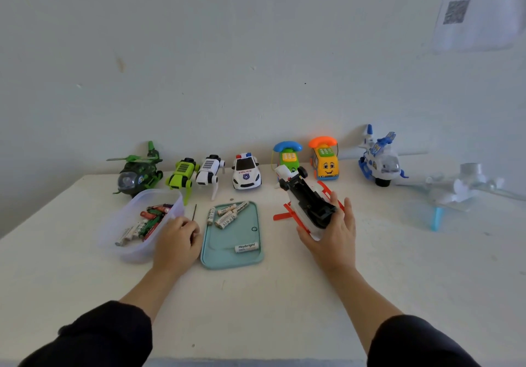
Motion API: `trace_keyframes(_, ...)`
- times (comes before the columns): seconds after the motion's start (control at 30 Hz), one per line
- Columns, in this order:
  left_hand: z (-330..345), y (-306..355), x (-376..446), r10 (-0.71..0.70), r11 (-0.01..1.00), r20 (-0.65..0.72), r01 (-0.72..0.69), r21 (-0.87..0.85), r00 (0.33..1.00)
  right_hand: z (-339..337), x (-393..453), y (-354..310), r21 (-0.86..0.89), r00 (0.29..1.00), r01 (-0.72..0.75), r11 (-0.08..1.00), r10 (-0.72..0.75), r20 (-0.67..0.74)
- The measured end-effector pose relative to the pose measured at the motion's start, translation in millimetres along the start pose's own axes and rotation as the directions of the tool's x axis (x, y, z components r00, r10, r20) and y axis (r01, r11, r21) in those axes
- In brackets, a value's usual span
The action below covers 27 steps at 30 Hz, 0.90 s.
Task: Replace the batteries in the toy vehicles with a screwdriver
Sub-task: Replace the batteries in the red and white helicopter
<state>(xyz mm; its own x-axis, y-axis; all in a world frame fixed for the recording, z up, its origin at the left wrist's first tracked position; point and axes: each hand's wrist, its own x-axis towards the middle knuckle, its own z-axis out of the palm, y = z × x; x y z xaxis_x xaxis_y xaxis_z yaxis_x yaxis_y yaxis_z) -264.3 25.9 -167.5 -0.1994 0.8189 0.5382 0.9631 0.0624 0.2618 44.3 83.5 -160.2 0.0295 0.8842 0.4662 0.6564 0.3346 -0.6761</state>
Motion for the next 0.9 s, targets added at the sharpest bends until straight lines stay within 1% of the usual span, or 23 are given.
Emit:
trace_keyframes(0.1, -4, 22, 1, -0.028, 1.0, -0.099, 0.028, 0.005, 0.995, -3, -1, -3, 0.036, 1.0, -0.016, 0.999, 0.015, 0.012)
trace_keyframes(0.13, -6, 31, 5, -0.022, 1.0, -0.1, 0.021, -0.01, 0.995, -3, 0, -4, 0.045, 1.0, -0.019, 0.999, 0.018, 0.013)
trace_keyframes(0.17, -7, 42, 9, 0.003, 0.999, -0.058, -0.006, -0.042, 0.998, -3, -1, -3, 0.046, 1.0, -0.019, 0.999, 0.019, 0.014)
trace_keyframes(0.2, -9, 54, 14, 0.037, 0.995, 0.033, -0.033, -0.098, 0.999, -2, 0, -2, 0.041, 1.0, -0.015, 0.999, 0.014, 0.015)
trace_keyframes(0.23, -12, 66, 19, 0.066, 0.986, 0.169, -0.039, -0.162, 0.983, -1, 0, -1, 0.032, 1.0, -0.008, 0.999, 0.007, 0.016)
trace_keyframes(0.27, -16, 77, 22, 0.096, 0.981, 0.32, -0.035, -0.193, 0.943, 0, 0, 0, 0.022, 1.0, -0.003, 1.0, 0.002, 0.019)
trace_keyframes(0.3, -20, 89, 25, 0.125, 0.986, 0.46, -0.057, -0.159, 0.879, 1, 0, 1, 0.015, 1.0, 0.0, 1.0, 0.0, 0.02)
trace_keyframes(0.33, -23, 100, 27, 0.144, 0.99, 0.569, -0.115, -0.086, 0.81, 2, 0, 1, 0.015, 1.0, -0.002, 1.0, 0.001, 0.02)
trace_keyframes(0.37, -25, 110, 27, 0.156, 0.981, 0.636, -0.191, -0.014, 0.756, 2, 0, 1, 0.018, 1.0, -0.005, 1.0, 0.005, 0.016)
trace_keyframes(0.4, -25, 116, 27, 0.159, 0.967, 0.67, -0.253, 0.044, 0.725, 3, 0, 1, 0.02, 1.0, -0.006, 1.0, 0.006, 0.012)
trace_keyframes(0.43, -23, 121, 26, 0.161, 0.955, 0.679, -0.286, 0.075, 0.716, 3, 0, 2, 0.022, 1.0, -0.007, 1.0, 0.007, 0.007)
trace_keyframes(0.47, -21, 122, 24, 0.161, 0.953, 0.676, -0.291, 0.082, 0.719, 2, -1, 2, 0.027, 1.0, -0.006, 1.0, 0.006, 0.002)
trace_keyframes(0.57, -18, 120, 25, 0.14, 0.973, 0.671, -0.227, 0.043, 0.728, 2, -1, 2, 0.038, 1.0, -0.011, 0.999, 0.011, -0.008)
trace_keyframes(0.63, -18, 119, 27, 0.122, 0.989, 0.659, -0.144, -0.021, 0.742, 3, -1, 2, 0.043, 1.0, -0.003, 0.999, 0.003, -0.018)
trace_keyframes(0.7, -20, 123, 32, 0.092, 0.99, 0.604, -0.006, -0.143, 0.792, 4, 0, 3, 0.035, 1.0, 0.001, 0.999, 0.0, -0.024)
trace_keyframes(0.77, -23, 133, 38, 0.016, 0.936, 0.531, 0.174, -0.307, 0.847, 5, 0, 3, 0.031, 1.0, 0.003, 1.0, -0.002, -0.027)
trace_keyframes(0.8, -24, 139, 41, -0.024, 0.898, 0.483, 0.231, -0.374, 0.875, 5, 0, 3, 0.022, 1.0, 0.006, 1.0, -0.005, -0.02)
trace_keyframes(0.83, -24, 145, 45, -0.06, 0.863, 0.427, 0.262, -0.433, 0.902, 4, 0, 3, 0.018, 1.0, 0.007, 1.0, -0.007, -0.017)
trace_keyframes(0.9, -27, 160, 50, -0.098, 0.782, 0.349, 0.289, -0.552, 0.932, 4, -1, 3, 0.026, 1.0, 0.005, 1.0, -0.004, -0.017)
